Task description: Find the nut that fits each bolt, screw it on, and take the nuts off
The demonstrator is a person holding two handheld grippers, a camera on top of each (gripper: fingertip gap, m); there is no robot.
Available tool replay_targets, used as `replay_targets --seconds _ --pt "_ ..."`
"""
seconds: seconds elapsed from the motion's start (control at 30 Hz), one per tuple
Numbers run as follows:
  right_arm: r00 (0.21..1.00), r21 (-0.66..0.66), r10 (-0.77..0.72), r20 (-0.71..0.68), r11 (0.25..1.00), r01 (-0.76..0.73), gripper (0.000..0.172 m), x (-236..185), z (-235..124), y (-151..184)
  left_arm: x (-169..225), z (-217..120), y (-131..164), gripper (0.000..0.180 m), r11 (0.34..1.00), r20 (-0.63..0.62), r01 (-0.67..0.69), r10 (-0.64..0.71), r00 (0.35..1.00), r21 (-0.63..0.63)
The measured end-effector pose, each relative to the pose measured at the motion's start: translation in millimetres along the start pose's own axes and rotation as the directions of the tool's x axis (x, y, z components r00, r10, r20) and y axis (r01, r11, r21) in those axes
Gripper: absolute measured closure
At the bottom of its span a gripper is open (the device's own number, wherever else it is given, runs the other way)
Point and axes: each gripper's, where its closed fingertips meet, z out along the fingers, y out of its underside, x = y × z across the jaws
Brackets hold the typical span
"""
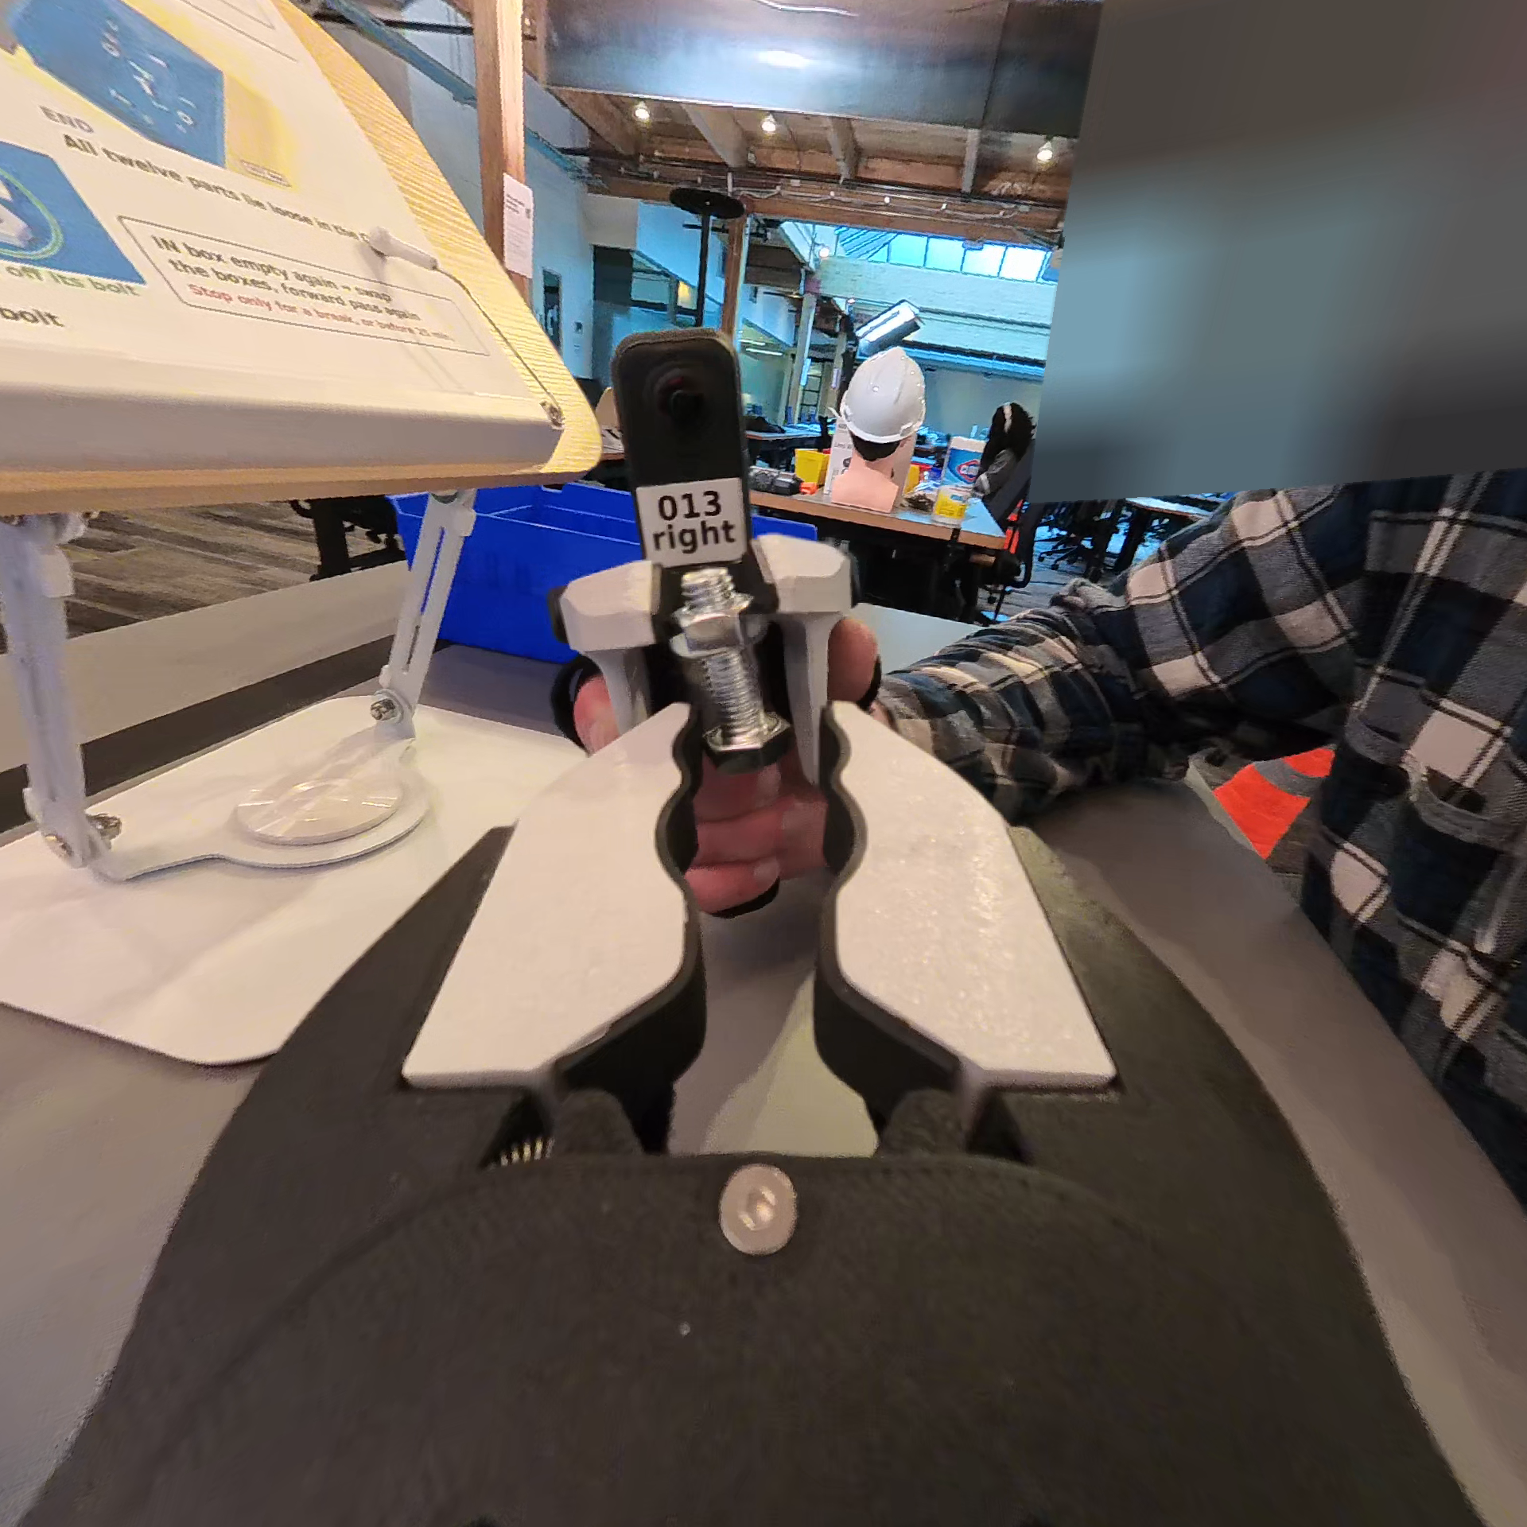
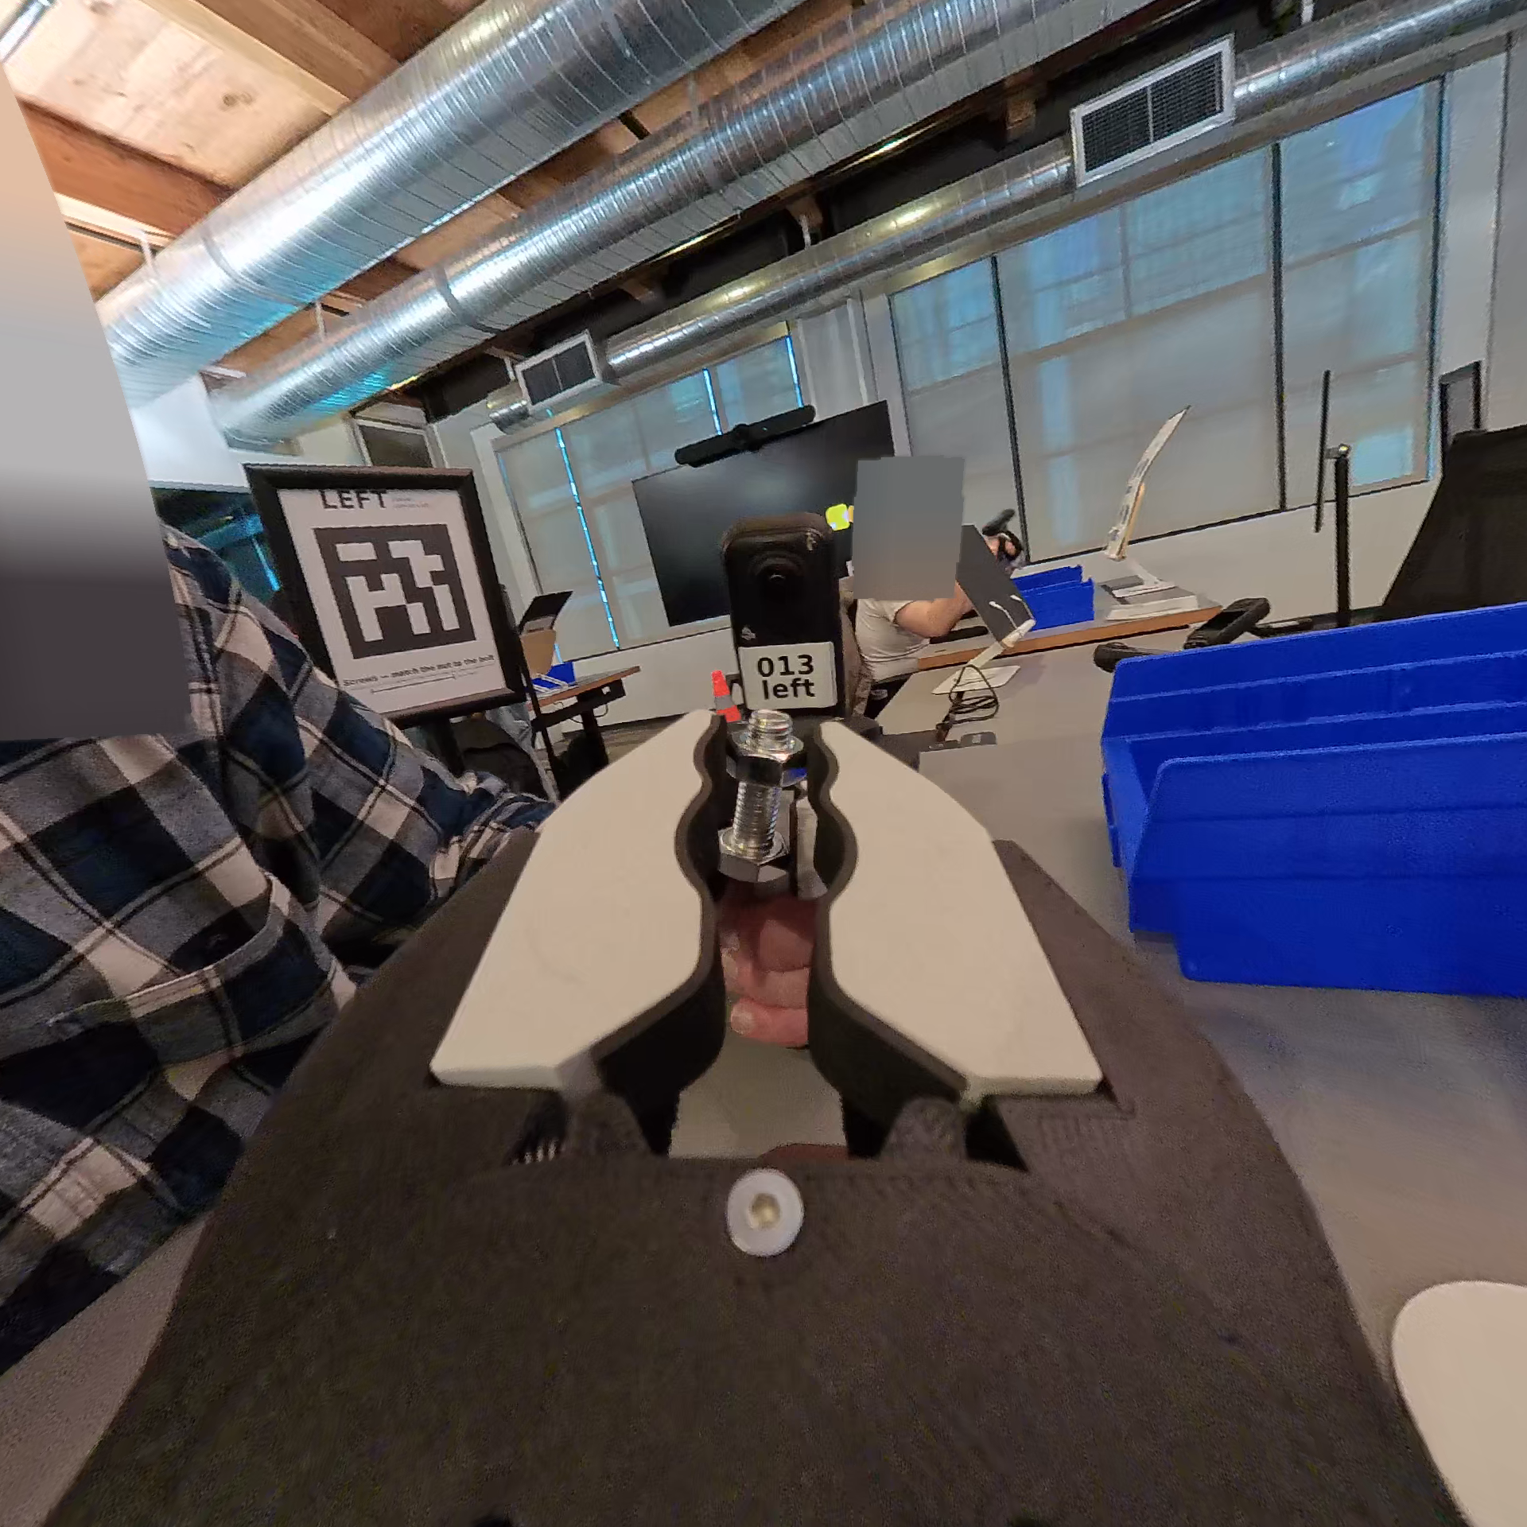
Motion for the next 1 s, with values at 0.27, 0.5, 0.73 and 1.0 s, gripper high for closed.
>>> replay_targets --seconds 0.27,0.5,0.73,1.0 --pt "0.998 0.000 0.018 0.055 1.000 -0.018 0.153 -7.1 1.6 1.5 6.1 -0.4 -1.0 0.160 0.998 -0.072 0.057 -0.055 0.996 0.017" --pt "0.998 0.000 0.024 0.066 1.000 -0.024 0.153 -8.3 1.6 1.0 7.6 -0.5 -1.8 0.161 0.997 -0.087 0.075 -0.072 0.994 0.022" --pt "1.000 0.000 0.016 0.017 1.000 -0.016 0.137 -1.1 -0.6 -1.7 -2.3 -2.4 0.3 0.161 1.000 0.000 0.029 -0.029 1.000 -0.004" --pt "0.983 -0.086 -0.090 -0.160 0.993 0.077 0.114 18.9 -3.3 7.1 -19.8 -4.3 7.6 0.161 0.992 0.171 -0.083 0.097 0.980 -0.092"
